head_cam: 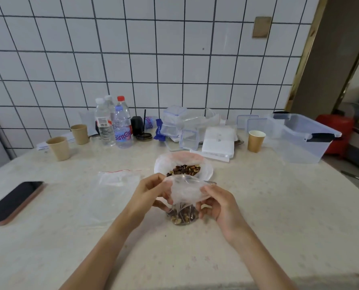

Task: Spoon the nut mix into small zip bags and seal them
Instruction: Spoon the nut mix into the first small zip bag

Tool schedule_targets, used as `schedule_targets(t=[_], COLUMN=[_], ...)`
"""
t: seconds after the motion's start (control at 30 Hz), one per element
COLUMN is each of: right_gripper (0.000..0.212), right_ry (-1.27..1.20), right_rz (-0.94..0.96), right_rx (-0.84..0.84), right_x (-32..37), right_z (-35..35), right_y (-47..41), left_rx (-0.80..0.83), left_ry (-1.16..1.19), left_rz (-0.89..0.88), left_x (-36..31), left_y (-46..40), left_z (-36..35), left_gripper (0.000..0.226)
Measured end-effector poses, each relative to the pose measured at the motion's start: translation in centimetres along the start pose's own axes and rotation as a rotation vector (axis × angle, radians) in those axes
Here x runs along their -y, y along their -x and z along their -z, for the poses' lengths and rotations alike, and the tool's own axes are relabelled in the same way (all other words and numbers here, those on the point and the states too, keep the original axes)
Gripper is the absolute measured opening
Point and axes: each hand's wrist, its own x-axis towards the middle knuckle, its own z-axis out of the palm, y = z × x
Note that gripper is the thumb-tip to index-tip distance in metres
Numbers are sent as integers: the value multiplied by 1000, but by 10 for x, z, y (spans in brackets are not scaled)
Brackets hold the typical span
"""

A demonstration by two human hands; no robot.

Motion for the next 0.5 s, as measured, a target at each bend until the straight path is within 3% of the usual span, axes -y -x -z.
schedule_targets(t=[0.1,0.27,0.37,0.5], right_gripper=[26,23,15,10], right_ry=[-203,-248,-185,25], right_rz=[-61,-27,-1,94], right_rx=[156,249,226,42], right_x=[5,7,7,11], right_z=[4,6,4,1], right_y=[4,4,2,-1], left_rx=[164,192,110,-156], left_ry=[188,362,306,174], left_rz=[39,116,100,55], left_x=[-3,-5,-6,-12], left_y=[1,1,4,2], left_z=[6,9,3,-4], left_gripper=[36,35,18,13])
